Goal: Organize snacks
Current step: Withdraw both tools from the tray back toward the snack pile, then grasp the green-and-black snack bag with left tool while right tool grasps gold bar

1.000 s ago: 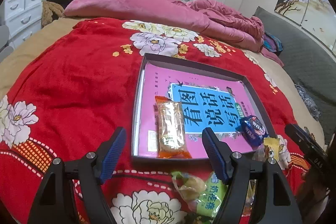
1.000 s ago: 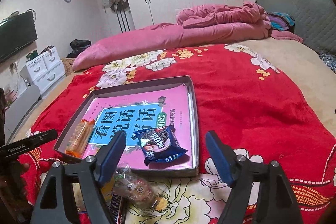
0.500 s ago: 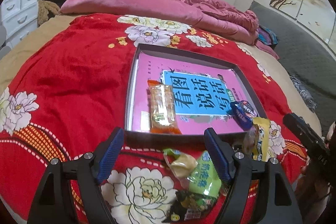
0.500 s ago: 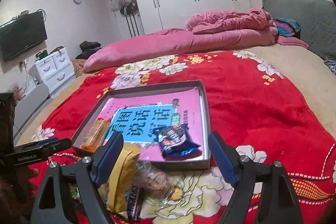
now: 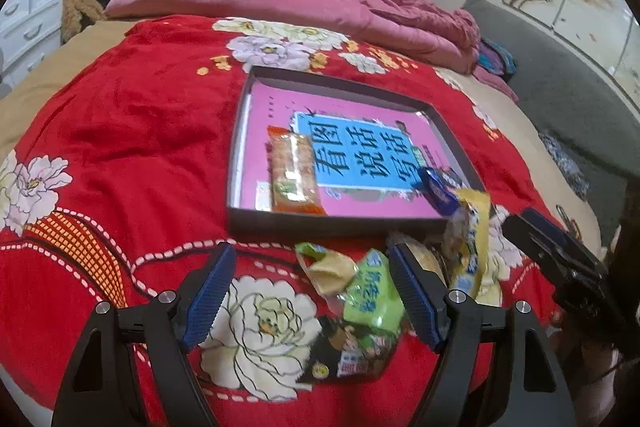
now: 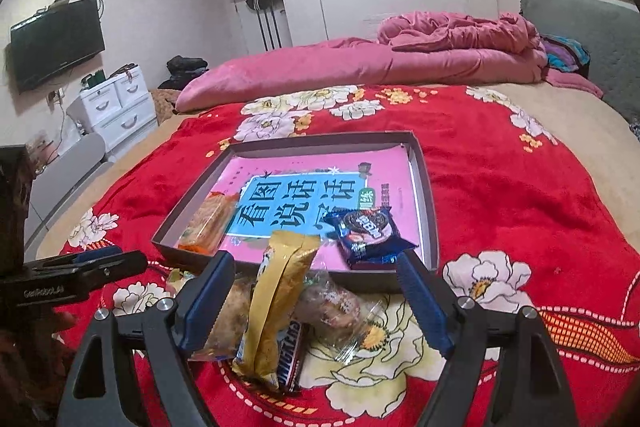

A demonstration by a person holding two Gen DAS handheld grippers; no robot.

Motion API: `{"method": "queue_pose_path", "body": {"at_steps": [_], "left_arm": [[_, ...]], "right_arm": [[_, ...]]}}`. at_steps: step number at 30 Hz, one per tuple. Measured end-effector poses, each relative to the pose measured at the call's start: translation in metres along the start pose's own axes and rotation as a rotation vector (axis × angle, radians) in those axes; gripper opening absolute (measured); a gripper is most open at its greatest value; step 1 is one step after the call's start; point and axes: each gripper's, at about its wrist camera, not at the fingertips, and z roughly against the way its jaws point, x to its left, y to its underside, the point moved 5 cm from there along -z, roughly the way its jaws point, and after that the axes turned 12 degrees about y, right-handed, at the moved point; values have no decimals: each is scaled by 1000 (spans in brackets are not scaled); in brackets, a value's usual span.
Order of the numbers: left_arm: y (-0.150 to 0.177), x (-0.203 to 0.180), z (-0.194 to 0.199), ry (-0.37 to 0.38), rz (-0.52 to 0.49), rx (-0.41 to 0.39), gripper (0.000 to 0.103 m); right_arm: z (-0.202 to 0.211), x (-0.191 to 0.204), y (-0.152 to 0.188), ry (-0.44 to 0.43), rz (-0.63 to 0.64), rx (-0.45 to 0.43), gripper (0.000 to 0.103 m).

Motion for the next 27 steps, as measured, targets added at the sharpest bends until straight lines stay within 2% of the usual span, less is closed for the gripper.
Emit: {"method": "queue_pose_path", "body": {"at_steps": [15, 22, 27], "left_arm": [[26, -13, -1, -9, -57, 96, 80], [38, -13, -3, 18, -30, 143, 80], [50, -17, -8, 26, -32, 192, 80]], "right_arm": [[4, 3, 10, -28, -13, 48, 83], [5, 13, 17, -65, 8, 72, 82], [0, 19, 24, -83, 27, 107, 65]]}}
